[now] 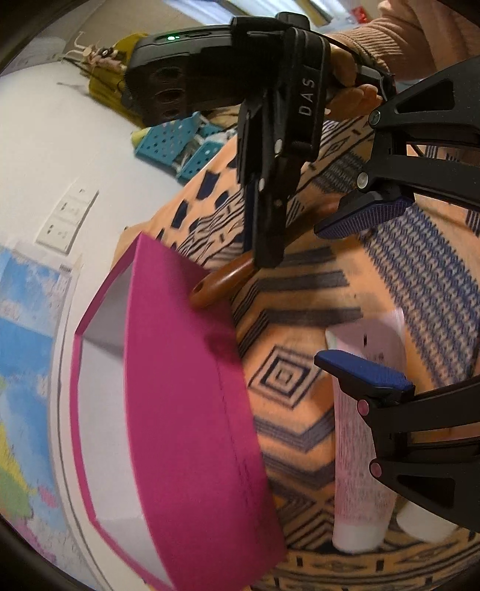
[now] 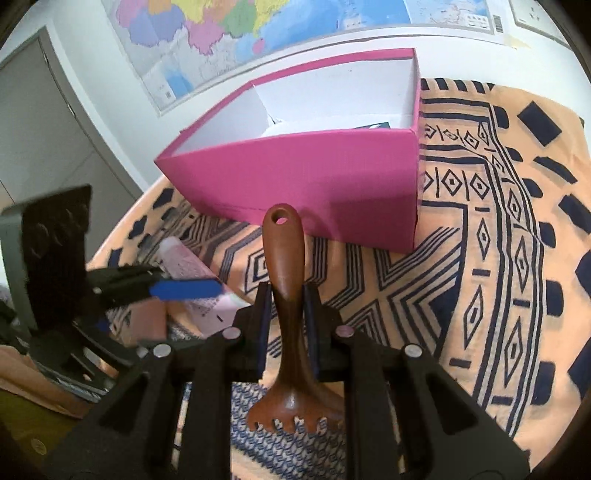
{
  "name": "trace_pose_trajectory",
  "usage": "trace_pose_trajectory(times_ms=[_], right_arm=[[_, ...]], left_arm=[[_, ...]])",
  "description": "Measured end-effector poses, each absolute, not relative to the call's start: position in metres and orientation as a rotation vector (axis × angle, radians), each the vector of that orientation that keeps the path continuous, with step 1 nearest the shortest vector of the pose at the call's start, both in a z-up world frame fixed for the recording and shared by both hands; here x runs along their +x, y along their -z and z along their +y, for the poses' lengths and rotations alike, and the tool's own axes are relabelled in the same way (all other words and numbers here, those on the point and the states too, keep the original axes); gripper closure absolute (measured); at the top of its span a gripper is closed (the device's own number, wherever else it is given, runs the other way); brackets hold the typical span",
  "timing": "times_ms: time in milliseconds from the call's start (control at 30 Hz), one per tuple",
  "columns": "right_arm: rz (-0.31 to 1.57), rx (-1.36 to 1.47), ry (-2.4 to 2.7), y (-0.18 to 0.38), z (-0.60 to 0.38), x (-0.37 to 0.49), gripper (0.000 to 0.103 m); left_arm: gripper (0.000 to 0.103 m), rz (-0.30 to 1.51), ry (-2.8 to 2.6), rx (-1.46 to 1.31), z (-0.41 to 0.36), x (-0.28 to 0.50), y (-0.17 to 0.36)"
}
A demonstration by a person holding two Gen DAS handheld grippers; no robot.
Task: Organize rigid objects
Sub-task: 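Grasp the brown wooden rake by its handle with the right gripper and lift, then carry the wooden rake over the magenta shoebox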
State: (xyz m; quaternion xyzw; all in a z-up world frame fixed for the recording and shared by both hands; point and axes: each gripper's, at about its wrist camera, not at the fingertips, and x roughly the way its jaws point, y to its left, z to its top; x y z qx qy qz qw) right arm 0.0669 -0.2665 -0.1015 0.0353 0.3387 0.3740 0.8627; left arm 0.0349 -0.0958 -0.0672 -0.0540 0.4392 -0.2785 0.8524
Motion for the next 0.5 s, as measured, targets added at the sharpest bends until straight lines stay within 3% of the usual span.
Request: trace_pose_trajectory(times_ms=[67,300,500], right_arm=[[0.704,0.092,-0.787,0.1,-0.268,0.065,0.084],[0.68,0.143,-0.803,0.096,-0.272,0.059,0.084],[0.677,0.18,-0.808,0.096,-0.275,0.06,0.085]], left_arm=[[0.041,0.926,0.609,-0.108,-0.102,0.035,0.067],[0.069,0.925,0.681,-0.092,-0.118,0.039,0.064],[0.08,0.917,0.697,-0.097,-0.121,0.042,0.061]])
